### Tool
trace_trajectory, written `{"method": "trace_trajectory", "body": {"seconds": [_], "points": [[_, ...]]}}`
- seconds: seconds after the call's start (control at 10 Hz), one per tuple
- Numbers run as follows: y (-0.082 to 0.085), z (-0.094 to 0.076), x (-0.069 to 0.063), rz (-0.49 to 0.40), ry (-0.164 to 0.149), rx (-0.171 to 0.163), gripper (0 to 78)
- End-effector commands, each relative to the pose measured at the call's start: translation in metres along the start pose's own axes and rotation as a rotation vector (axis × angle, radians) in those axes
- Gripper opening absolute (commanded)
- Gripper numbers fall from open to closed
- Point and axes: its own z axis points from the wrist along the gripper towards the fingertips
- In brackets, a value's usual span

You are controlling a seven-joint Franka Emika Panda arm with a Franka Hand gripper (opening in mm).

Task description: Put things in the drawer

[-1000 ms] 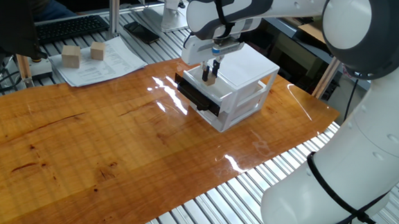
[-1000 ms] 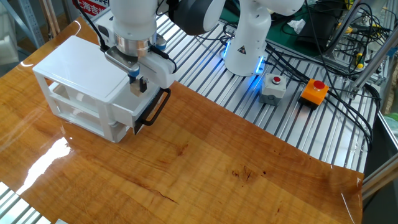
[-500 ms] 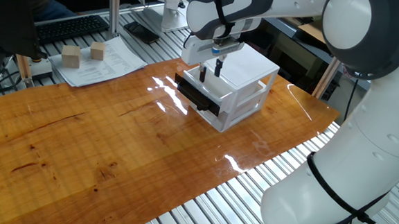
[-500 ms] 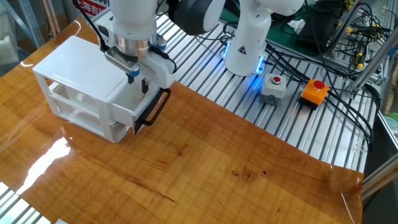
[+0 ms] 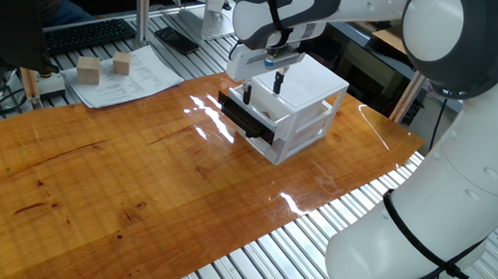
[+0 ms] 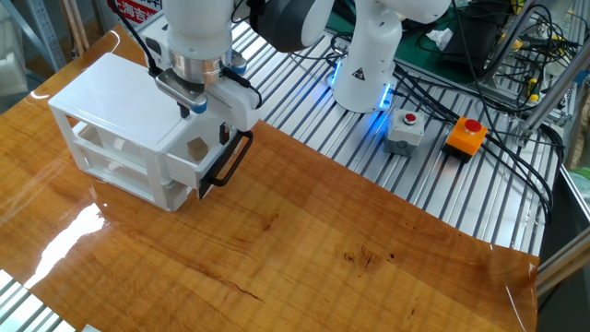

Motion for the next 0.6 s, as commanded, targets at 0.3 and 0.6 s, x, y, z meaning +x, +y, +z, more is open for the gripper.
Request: {"method": "trace_trajectory", "body": {"seconds": [0.3,0.6], "points": [[0.006,-0.009,0.006,0.032,0.004,0.016,77.5],[0.010,-0.013,0.007,0.038,0.007,0.015,77.5]]}}
